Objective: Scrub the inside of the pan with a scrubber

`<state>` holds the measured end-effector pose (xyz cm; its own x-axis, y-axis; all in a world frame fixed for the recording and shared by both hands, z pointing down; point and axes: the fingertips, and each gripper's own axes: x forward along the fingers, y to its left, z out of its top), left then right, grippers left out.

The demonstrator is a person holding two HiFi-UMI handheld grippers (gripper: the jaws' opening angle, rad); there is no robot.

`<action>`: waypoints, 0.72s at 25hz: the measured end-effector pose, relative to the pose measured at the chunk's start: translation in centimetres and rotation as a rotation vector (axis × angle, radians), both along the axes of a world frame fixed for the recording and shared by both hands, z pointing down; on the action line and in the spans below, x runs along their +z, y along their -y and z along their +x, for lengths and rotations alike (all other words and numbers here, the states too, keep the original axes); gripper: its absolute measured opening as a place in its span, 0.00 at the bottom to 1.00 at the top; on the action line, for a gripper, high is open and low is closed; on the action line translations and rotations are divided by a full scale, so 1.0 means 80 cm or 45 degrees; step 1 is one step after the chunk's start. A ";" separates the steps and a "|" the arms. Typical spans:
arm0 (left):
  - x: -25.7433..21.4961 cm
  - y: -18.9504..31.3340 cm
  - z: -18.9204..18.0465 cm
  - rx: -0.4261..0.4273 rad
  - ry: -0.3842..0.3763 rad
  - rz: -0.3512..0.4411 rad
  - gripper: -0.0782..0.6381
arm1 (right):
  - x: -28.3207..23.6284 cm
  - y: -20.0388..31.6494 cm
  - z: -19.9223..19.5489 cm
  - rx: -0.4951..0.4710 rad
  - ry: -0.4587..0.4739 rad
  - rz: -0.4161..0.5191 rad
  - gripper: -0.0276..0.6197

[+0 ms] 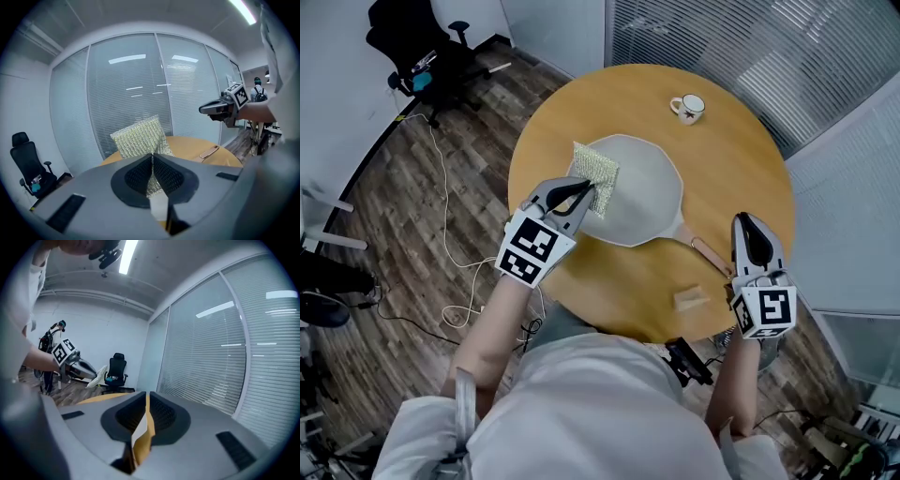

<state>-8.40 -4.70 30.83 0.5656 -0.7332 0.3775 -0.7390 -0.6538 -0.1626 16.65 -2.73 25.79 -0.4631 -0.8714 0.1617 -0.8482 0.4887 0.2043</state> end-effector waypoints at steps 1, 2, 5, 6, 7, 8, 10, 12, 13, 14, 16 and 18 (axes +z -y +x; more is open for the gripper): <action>-0.002 -0.005 -0.003 -0.005 -0.002 0.008 0.13 | -0.007 -0.004 0.002 0.006 0.042 0.030 0.11; -0.004 -0.010 -0.005 -0.012 -0.006 0.016 0.13 | -0.014 -0.009 0.004 0.010 0.081 0.061 0.11; -0.009 -0.022 -0.015 -0.041 -0.010 0.055 0.13 | -0.032 -0.024 0.013 0.033 0.199 0.133 0.08; -0.009 -0.025 -0.018 -0.052 -0.004 0.072 0.13 | -0.035 -0.027 0.017 0.049 0.244 0.142 0.07; -0.008 -0.029 -0.021 -0.063 0.003 0.089 0.13 | -0.037 -0.030 0.023 0.068 0.294 0.146 0.07; -0.007 -0.032 -0.024 -0.075 0.007 0.104 0.13 | -0.038 -0.032 0.029 0.087 0.341 0.150 0.07; -0.005 -0.037 -0.028 -0.097 0.004 0.120 0.13 | -0.039 -0.036 0.038 0.116 0.399 0.162 0.07; -0.003 -0.040 -0.031 -0.112 -0.007 0.124 0.13 | -0.039 -0.037 0.040 0.132 0.401 0.173 0.07; -0.004 -0.041 -0.033 -0.116 -0.012 0.127 0.13 | -0.040 -0.037 0.039 0.135 0.393 0.175 0.07; -0.005 -0.041 -0.034 -0.117 -0.015 0.130 0.13 | -0.041 -0.035 0.038 0.137 0.386 0.177 0.07; -0.007 -0.043 -0.035 -0.116 -0.017 0.137 0.13 | -0.044 -0.033 0.035 0.142 0.376 0.185 0.07; -0.009 -0.045 -0.038 -0.117 -0.019 0.147 0.13 | -0.046 -0.032 0.033 0.151 0.370 0.197 0.07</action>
